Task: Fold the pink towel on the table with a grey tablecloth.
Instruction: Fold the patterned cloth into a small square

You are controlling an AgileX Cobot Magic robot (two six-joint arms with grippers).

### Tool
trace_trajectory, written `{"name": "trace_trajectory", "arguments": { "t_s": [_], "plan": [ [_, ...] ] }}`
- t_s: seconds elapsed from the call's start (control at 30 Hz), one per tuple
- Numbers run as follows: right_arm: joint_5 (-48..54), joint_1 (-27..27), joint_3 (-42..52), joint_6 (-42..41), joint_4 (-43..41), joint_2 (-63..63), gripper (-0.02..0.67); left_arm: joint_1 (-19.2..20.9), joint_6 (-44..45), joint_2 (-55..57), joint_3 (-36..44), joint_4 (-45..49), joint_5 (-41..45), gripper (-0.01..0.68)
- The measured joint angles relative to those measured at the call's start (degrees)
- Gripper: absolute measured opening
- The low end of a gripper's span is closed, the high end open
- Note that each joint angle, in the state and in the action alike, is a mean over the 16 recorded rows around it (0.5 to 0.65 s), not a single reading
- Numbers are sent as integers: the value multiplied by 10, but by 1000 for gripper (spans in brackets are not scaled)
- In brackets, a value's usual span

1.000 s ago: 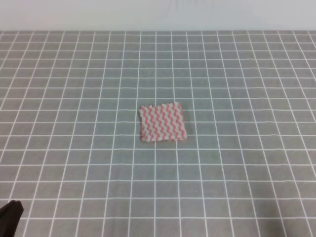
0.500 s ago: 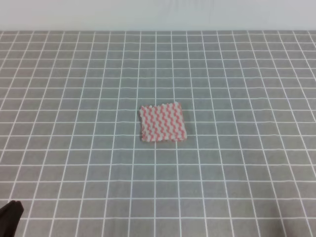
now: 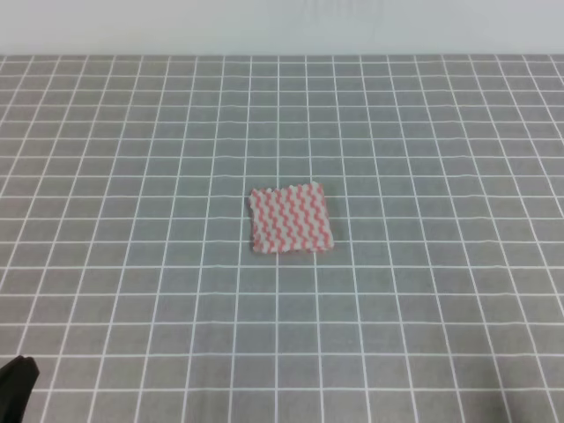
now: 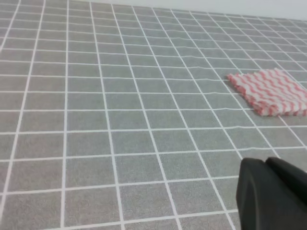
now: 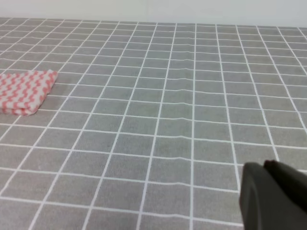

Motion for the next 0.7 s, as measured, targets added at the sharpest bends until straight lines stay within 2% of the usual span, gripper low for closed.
{"name": "trace_trajectory", "arguments": {
  "t_s": [0.13,0.53,0.7],
  "plan": [
    [-1,0,1,0,0,-1,-16,6,-61,-21,-1,76,11,-2],
    [-1,0,3,0,9,-2,-16,39,-358,-132,-1,398,87,-2],
    [0,0,2,0,12,-1,-16,44,-403,-156,0,459,114,-2]
  ]
}}
